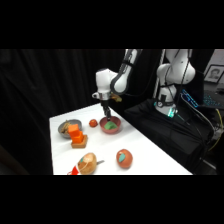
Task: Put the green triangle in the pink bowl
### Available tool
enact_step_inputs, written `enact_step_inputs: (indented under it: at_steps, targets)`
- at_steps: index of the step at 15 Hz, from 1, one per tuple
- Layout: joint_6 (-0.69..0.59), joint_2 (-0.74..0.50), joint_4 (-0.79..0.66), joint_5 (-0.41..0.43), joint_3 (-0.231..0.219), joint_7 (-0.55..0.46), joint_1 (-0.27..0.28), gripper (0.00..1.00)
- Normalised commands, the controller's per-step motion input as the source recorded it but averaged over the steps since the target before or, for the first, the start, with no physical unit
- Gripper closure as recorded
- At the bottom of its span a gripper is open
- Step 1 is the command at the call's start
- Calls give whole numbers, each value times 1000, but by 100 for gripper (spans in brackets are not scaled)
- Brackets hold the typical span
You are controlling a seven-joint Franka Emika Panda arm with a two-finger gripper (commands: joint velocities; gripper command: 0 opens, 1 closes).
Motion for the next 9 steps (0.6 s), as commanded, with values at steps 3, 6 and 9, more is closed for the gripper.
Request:
enact_step_inputs:
  at_steps: [3, 6, 9]
  targets:
    - [-338, -191, 52, 63, 47, -216, -97, 0]
    - [-418, -400, -22, 50, 5, -257, -88, 0]
    - [-462, -513, -29, 0, -69, -232, -58, 0]
